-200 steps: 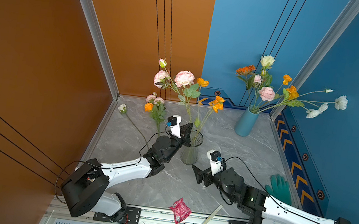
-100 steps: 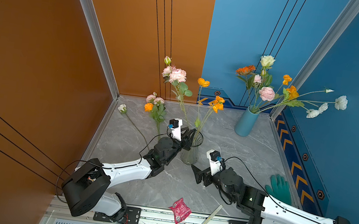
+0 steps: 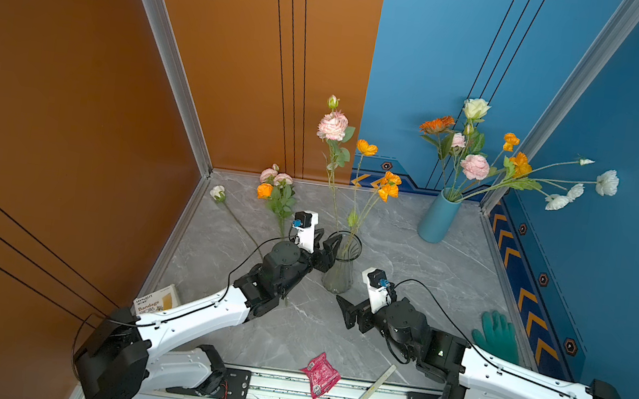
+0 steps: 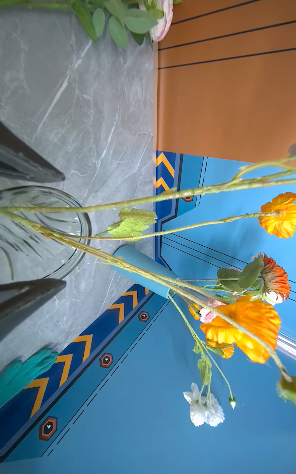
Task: Arrange the flowers into the vase
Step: 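Move the left gripper down and grasp the next rose stems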
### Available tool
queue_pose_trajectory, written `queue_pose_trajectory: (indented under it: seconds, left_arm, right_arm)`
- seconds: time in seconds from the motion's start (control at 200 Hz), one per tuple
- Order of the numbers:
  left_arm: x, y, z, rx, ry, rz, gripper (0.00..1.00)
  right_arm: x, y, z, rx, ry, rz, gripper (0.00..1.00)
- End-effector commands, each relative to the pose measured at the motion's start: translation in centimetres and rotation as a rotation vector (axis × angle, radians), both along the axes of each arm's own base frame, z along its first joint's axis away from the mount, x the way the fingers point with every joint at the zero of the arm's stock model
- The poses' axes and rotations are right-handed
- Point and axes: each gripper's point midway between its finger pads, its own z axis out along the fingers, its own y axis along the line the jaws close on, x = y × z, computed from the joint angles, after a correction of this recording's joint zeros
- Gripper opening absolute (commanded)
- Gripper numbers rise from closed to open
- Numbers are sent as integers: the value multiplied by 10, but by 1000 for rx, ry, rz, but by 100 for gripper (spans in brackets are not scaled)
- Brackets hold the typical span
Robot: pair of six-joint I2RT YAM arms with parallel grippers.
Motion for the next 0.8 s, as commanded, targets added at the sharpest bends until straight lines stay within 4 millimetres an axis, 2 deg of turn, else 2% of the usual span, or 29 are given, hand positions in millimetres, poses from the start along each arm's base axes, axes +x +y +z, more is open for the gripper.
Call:
queue_pose_trajectory:
  seconds: [0.0, 0.09, 0.16, 0.24, 0.315, 0.425, 0.561, 0.696, 0.791]
  left_arm:
    - [-5, 27, -3, 105, 52, 87, 58]
    - [-2, 64, -25, 171, 185, 215, 54]
    - [5, 96, -55, 183, 363, 285, 54]
    - [12, 116, -90, 124, 553, 279, 52]
    - [20, 119, -119, 52, 693, 233, 48]
    - [33, 111, -150, 20, 819, 172, 42]
    - [55, 105, -172, 7, 841, 180, 36]
    - [72, 113, -198, 27, 883, 253, 33]
    - [82, 113, -206, 29, 893, 271, 31]
  right_arm:
    - [-4, 7, 11, 18, -29, 20, 100]
    - [-9, 12, 15, 4, -51, 35, 100]
    - [-11, 18, 14, -18, -57, 47, 100]
    - [-15, 26, 9, -36, -53, 63, 100]
    - [-18, 37, 6, -46, -49, 84, 100]
    - [-25, 53, 3, -46, -43, 116, 100]
    - [-31, 68, -1, -47, -35, 146, 100]
    - [-36, 76, -6, -60, -26, 166, 100]
    - [-37, 77, -8, -65, -24, 169, 100]
